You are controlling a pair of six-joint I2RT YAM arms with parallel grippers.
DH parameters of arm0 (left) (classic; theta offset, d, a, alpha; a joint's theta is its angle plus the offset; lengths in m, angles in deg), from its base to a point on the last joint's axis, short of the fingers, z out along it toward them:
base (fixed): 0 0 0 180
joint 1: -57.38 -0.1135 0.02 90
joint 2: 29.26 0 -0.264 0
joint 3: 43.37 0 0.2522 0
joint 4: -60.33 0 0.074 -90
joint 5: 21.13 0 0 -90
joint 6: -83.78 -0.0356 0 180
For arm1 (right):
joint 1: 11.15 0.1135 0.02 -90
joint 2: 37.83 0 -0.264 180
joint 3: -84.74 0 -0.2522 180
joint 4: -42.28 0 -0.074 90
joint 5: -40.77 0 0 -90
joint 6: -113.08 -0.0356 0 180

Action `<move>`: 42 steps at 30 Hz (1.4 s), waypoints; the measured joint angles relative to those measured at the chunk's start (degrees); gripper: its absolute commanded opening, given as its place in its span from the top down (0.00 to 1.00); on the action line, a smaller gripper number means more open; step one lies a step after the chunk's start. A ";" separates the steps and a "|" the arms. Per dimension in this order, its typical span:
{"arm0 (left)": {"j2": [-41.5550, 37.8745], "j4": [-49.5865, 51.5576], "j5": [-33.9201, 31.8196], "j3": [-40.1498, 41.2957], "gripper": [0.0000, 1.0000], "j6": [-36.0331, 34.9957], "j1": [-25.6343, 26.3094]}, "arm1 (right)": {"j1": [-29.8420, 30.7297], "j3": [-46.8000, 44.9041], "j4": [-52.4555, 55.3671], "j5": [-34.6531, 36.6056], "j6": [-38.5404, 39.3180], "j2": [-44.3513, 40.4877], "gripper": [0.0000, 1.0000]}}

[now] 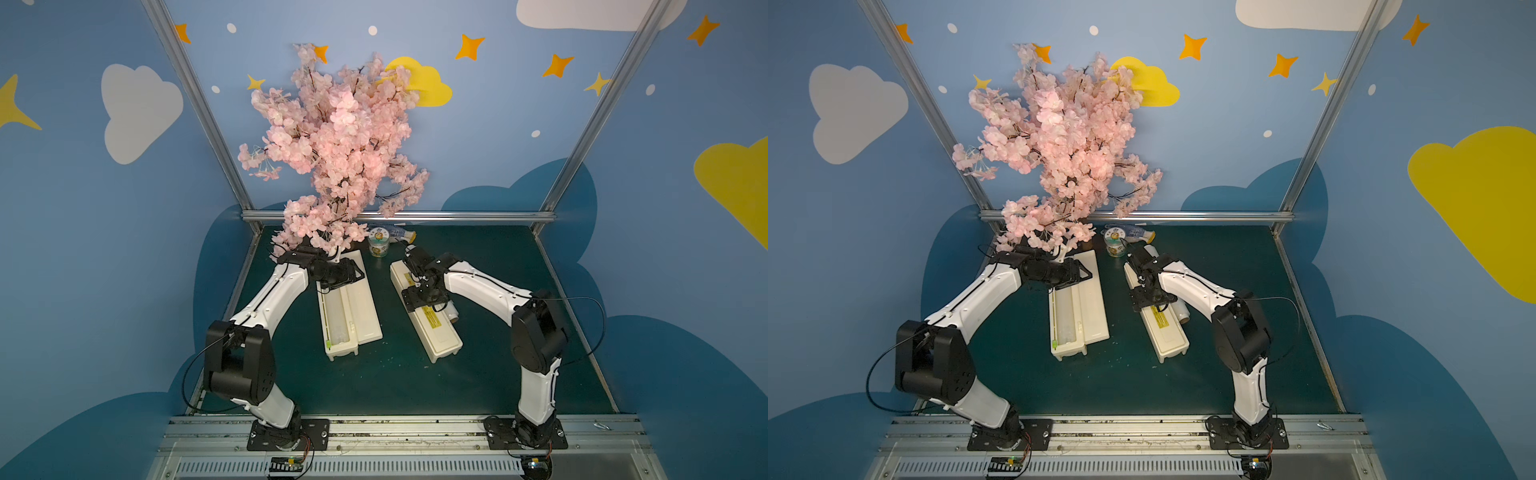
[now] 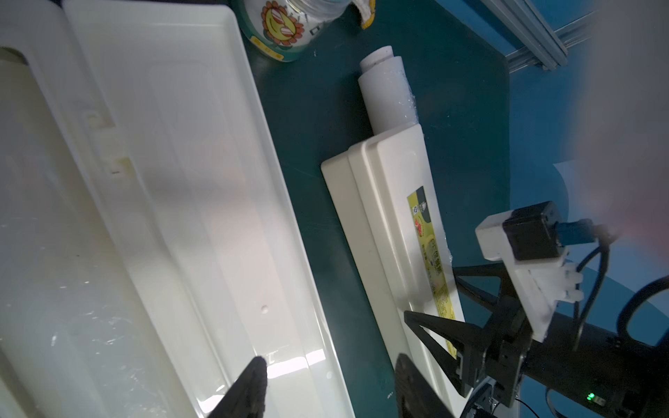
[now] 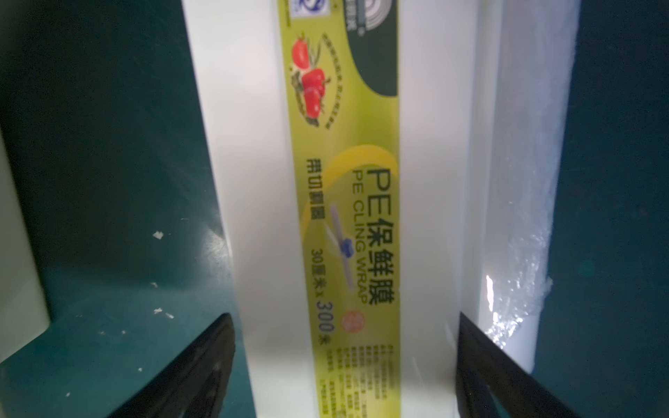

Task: Put plastic wrap rolls into dispensers
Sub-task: Pick up the plastic wrap cutting box from the center of the board.

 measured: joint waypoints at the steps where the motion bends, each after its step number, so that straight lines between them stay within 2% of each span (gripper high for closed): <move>1: 0.17 -0.33 0.42 0.00 0.42 0.17 0.26 | 0.57 0.50 0.52 1.46 -0.61 0.50 0.10; 8: 1.20 -1.16 1.99 0.28 0.42 0.24 0.90 | 2.99 4.63 4.83 8.74 -3.78 4.39 0.10; 13: 1.20 -1.51 2.38 0.42 0.42 -0.42 0.85 | 3.32 4.63 5.07 8.55 -3.76 3.98 0.10; 17: 1.20 -1.55 3.34 0.42 0.41 -1.07 0.46 | 2.54 6.27 5.97 5.75 -2.58 3.30 0.10; 23: 1.18 -2.32 4.59 0.42 0.40 -1.60 -1.05 | 0.42 18.27 6.23 2.45 1.07 6.01 0.10; 27: 1.18 -2.89 5.09 0.42 0.36 -2.08 -2.05 | -1.09 26.75 6.80 2.19 2.38 12.11 0.10; 34: 1.14 -4.35 6.25 0.74 0.36 -2.32 -3.50 | -2.27 35.01 9.73 1.57 5.38 22.34 0.10; 37: 1.14 -4.52 6.51 0.85 0.35 -2.45 -4.07 | -2.38 39.01 12.37 2.49 5.70 24.22 0.10; 42: 1.14 -5.16 7.13 0.85 0.35 -2.45 -4.59 | -2.10 39.93 13.05 3.63 6.78 24.85 0.10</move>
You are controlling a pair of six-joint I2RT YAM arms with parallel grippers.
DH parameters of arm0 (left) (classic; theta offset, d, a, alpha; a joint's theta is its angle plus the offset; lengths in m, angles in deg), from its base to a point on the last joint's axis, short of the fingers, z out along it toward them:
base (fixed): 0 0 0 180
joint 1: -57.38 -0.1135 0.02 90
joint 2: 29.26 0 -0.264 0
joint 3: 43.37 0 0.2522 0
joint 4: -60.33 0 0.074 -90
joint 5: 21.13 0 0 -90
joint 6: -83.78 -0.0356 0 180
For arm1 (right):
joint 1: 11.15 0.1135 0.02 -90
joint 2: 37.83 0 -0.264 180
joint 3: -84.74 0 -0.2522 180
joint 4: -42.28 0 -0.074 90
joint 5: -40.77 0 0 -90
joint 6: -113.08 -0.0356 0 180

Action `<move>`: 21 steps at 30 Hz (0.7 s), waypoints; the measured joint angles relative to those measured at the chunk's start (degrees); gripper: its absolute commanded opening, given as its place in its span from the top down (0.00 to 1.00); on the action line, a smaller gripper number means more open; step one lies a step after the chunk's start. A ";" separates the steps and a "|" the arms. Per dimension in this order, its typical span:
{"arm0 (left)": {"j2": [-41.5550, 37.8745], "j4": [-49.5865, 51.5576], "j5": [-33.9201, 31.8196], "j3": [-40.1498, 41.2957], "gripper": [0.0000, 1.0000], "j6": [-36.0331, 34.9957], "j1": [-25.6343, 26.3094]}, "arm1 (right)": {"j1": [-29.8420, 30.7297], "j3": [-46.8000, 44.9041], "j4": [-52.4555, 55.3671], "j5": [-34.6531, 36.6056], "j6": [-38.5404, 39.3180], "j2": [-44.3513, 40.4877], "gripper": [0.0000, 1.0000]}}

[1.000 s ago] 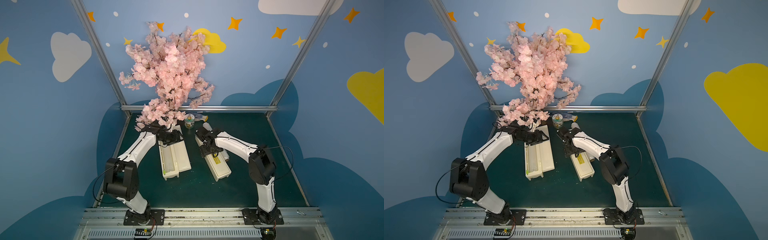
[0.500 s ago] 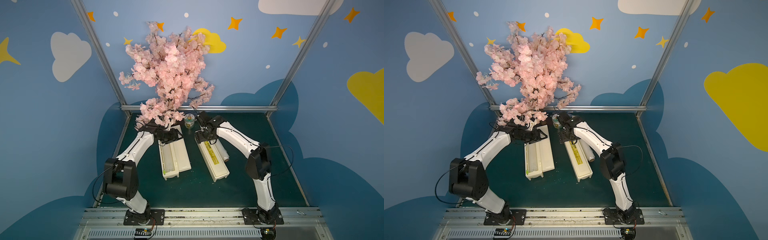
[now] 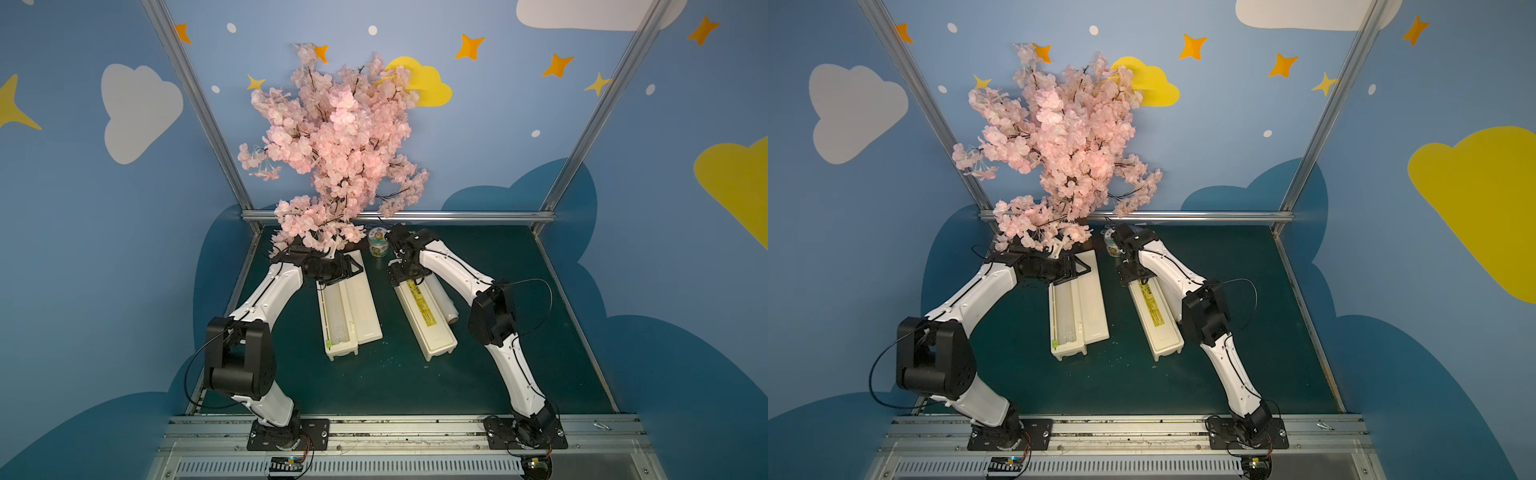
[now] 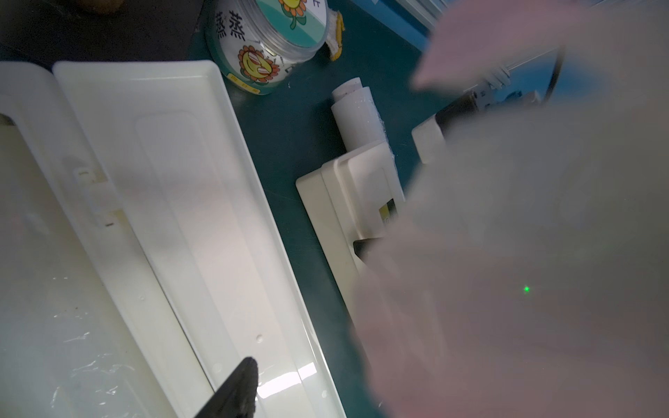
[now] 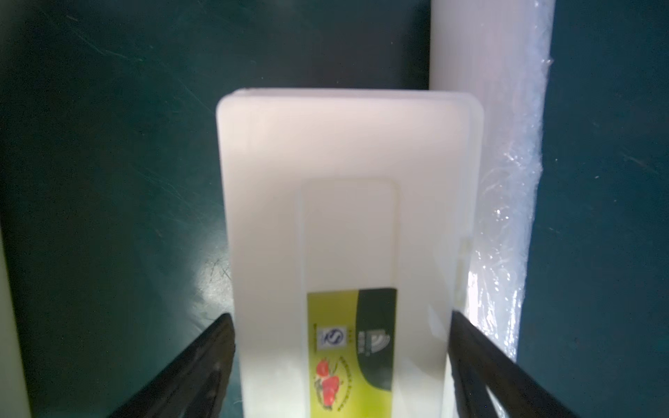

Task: Put plastic wrap rolls into dispensers
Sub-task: Pick up the plastic wrap cutting box from the center of the board.

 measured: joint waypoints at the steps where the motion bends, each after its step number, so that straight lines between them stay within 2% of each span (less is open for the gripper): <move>1: 0.07 -0.11 0.13 0.00 0.35 0.00 -0.07 | 0.02 0.07 0.02 0.09 0.09 0.22 0.10; 9: 0.83 -0.28 0.44 -0.02 0.33 -0.20 -0.07 | -0.02 3.48 0.74 0.68 0.09 2.78 0.10; 10: 0.83 -0.35 0.42 -0.02 0.22 -0.24 -0.07 | -0.02 3.72 0.83 0.74 0.09 2.95 0.10; 16: 0.83 -0.94 -0.04 -0.02 0.22 -1.75 0.09 | 0.00 4.33 1.01 0.42 0.35 3.45 0.10; 21: 0.72 -1.05 -0.94 -0.02 0.23 -3.37 0.46 | -0.09 4.70 1.05 -0.20 1.09 3.61 0.23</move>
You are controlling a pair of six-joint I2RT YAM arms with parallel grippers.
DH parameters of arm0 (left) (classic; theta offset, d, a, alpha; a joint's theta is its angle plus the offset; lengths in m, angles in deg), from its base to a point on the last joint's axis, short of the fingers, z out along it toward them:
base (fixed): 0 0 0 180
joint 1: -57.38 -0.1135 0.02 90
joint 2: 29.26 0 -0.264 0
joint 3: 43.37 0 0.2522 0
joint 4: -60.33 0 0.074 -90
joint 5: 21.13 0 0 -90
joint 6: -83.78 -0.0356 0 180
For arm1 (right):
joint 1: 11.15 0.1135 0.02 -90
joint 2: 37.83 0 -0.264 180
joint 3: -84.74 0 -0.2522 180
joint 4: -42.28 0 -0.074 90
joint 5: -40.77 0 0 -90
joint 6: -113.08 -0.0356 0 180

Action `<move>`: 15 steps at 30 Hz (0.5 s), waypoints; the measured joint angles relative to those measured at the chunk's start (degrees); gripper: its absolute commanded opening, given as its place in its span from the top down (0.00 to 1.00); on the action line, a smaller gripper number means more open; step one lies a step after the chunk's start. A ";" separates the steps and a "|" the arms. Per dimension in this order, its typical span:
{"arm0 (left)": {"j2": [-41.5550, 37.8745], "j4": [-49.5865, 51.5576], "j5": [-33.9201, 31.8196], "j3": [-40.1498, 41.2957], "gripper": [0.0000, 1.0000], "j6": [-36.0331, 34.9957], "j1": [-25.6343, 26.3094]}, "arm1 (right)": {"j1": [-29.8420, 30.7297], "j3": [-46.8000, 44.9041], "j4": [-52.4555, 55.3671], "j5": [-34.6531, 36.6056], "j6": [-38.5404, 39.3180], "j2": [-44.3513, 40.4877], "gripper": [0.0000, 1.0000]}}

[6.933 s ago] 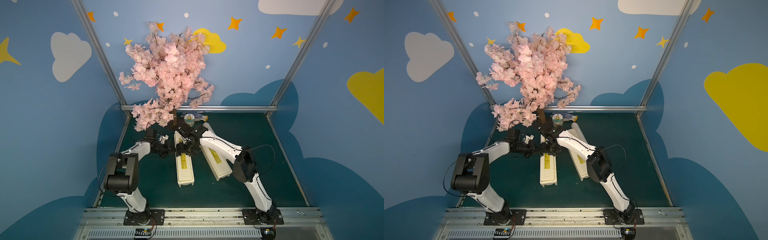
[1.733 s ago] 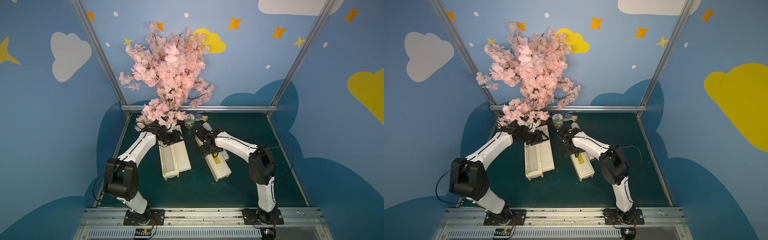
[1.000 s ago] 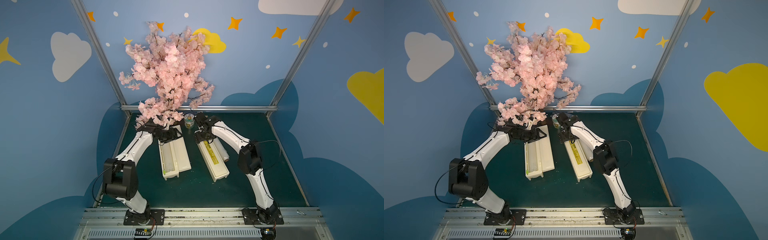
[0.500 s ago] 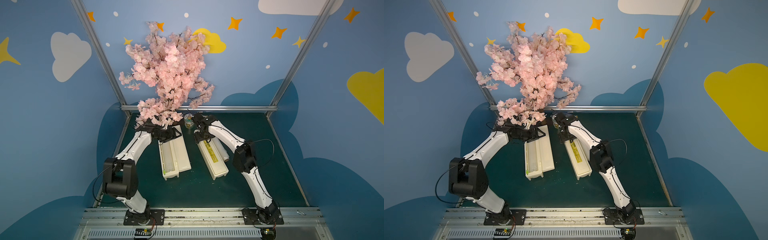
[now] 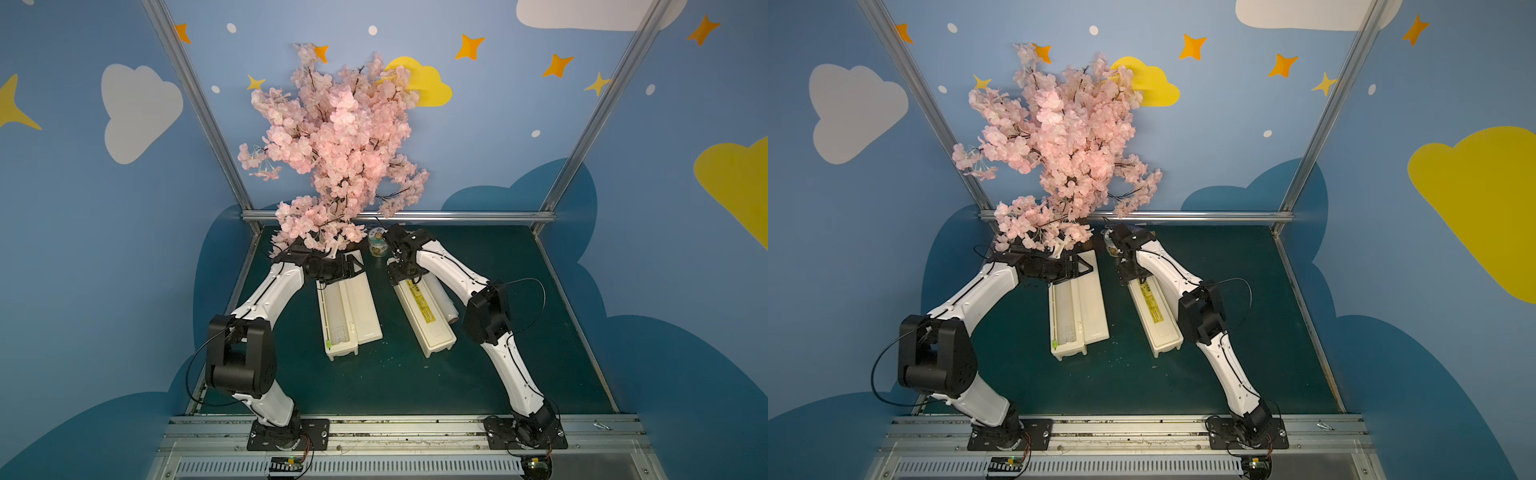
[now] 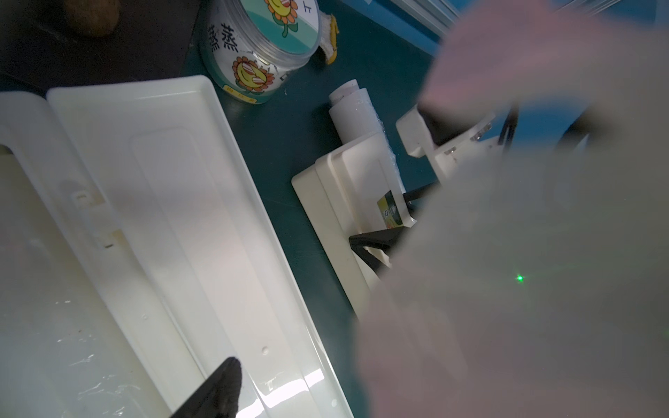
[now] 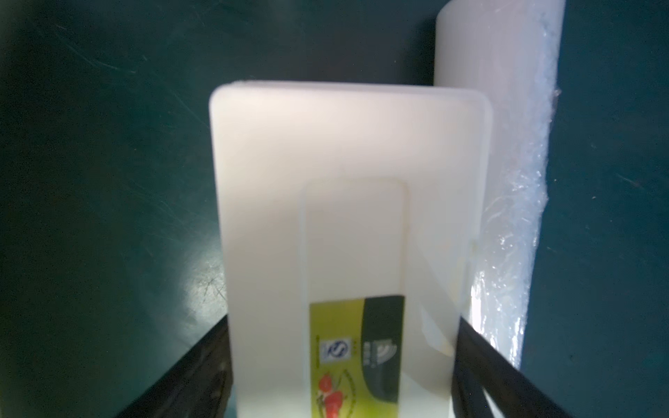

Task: Put plastic wrap rolls into dispensers
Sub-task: Pick up the plastic wrap cutting box from the center of the board.

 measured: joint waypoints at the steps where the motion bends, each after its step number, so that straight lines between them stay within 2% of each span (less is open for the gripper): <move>1: -0.02 0.02 -0.17 0.00 0.23 -0.31 0.02 | -0.04 -0.04 -0.02 -0.13 0.15 0.00 0.25; 7: -0.09 0.61 -2.12 -0.33 0.23 -4.09 0.04 | 0.22 -6.82 -4.92 -0.04 1.66 -3.78 0.30; 15: -1.18 0.28 -3.63 -0.66 0.24 -13.05 0.04 | 2.32 -25.57 -11.50 -4.37 4.28 -16.24 0.32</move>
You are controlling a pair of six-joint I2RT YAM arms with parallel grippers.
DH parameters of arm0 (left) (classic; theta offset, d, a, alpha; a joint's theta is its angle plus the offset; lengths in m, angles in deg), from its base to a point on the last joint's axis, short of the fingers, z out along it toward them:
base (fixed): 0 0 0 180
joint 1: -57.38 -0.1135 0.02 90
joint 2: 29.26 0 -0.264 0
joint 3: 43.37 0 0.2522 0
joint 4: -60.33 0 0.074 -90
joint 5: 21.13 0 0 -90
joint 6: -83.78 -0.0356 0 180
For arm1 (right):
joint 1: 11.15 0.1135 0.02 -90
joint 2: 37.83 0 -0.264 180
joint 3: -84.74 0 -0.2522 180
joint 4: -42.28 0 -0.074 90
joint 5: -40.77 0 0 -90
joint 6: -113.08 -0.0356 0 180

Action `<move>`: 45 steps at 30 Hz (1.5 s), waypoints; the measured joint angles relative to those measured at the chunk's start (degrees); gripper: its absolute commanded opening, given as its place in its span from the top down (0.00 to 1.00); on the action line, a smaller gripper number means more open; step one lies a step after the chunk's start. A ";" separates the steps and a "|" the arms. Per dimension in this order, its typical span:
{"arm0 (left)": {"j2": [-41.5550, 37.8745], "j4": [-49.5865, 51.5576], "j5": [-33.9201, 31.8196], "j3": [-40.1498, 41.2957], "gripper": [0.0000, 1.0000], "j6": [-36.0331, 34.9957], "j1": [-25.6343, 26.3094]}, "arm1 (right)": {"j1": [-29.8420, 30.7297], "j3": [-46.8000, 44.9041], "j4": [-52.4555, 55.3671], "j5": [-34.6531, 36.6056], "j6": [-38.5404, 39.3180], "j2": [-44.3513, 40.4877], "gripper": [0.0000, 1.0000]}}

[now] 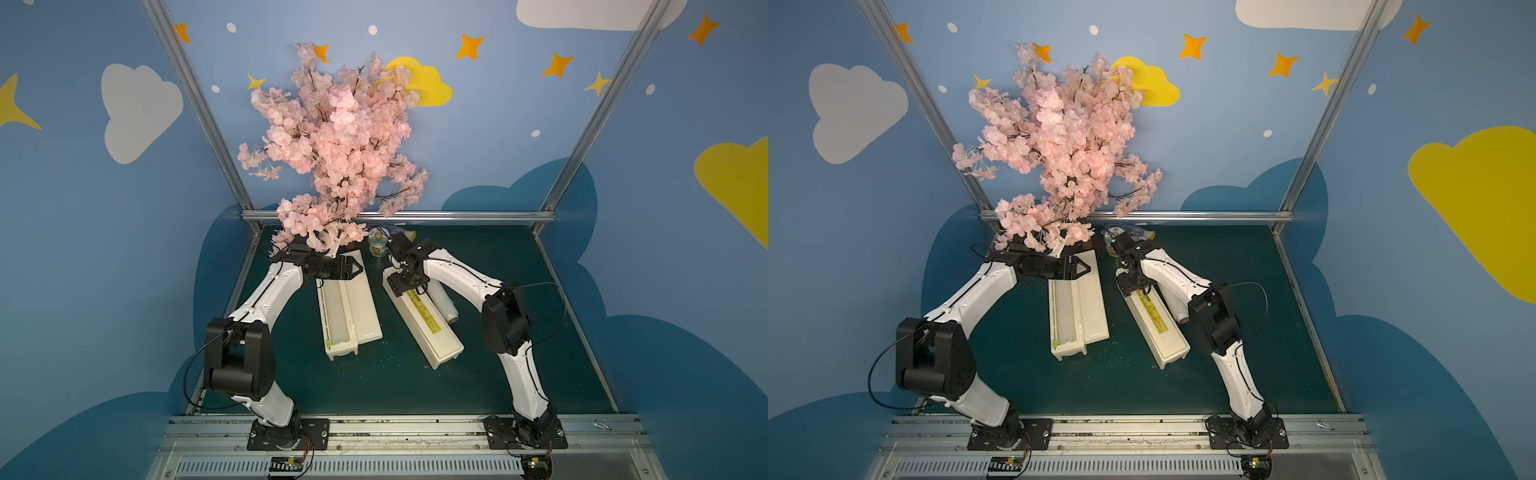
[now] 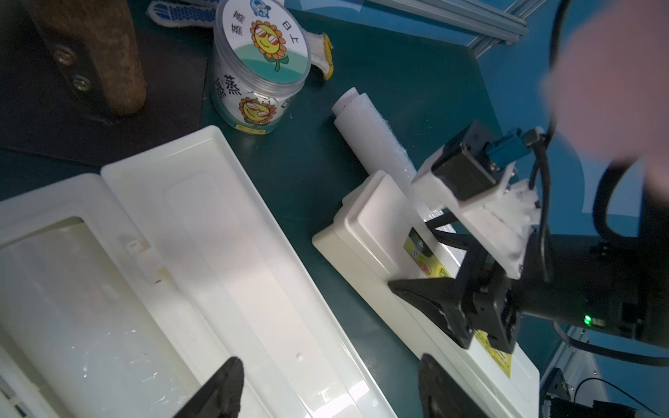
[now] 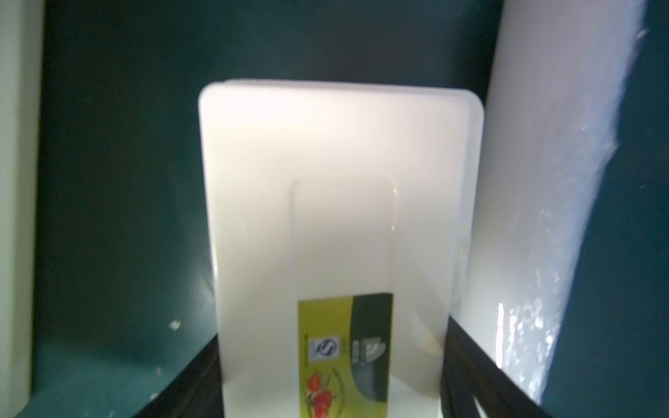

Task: Put plastic wrap rolls into dispensers
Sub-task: Pick up the plastic wrap cutting box from the center of the board, then open the lid of the plastic wrap cutting box.

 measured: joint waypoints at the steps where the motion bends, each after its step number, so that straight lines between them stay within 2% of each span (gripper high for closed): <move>1: -0.22 -0.72 0.07 0.31 0.22 -1.70 0.02 | 0.13 -2.54 -0.55 -0.76 0.31 -2.14 0.32; 2: -0.52 -1.46 0.22 0.85 0.09 -3.67 0.07 | 0.44 -5.03 -0.96 -1.66 0.74 -4.61 0.33; 3: -1.11 -2.73 0.37 1.81 0.00 -5.38 0.13 | 0.66 -7.02 -1.55 -2.34 1.25 -6.78 0.33; 9: -8.68 -13.75 0.79 13.35 0.00 -13.05 1.03 | 0.87 -16.68 -5.40 -5.29 5.42 -20.96 0.32; 11: -9.73 -16.50 3.19 14.75 0.00 -15.67 1.22 | 0.61 -19.08 -6.51 -5.66 7.61 -24.96 0.32; 16: -8.31 -17.86 12.98 13.27 0.01 -25.73 2.25 | -1.05 -21.64 -6.82 -6.99 13.51 -28.89 0.31; 20: -5.95 -14.78 19.04 10.05 0.01 -34.69 4.59 | -3.32 -25.16 -7.69 -9.38 20.20 -31.32 0.31; 26: -3.67 -9.73 22.80 6.14 0.00 -44.19 7.85 | -6.60 -30.47 -9.31 -15.80 30.86 -37.18 0.31; 32: -0.15 -7.34 23.87 4.94 0.00 -47.74 10.75 | -7.15 -32.00 -10.32 -21.35 39.32 -40.00 0.31; 36: 2.36 -5.90 24.50 2.32 0.00 -48.52 12.87 | -7.13 -32.37 -10.27 -22.99 42.32 -40.00 0.32; 45: 2.86 -5.22 27.23 2.23 0.01 -48.81 15.87 | -7.15 -36.11 -11.52 -26.38 47.71 -42.10 0.30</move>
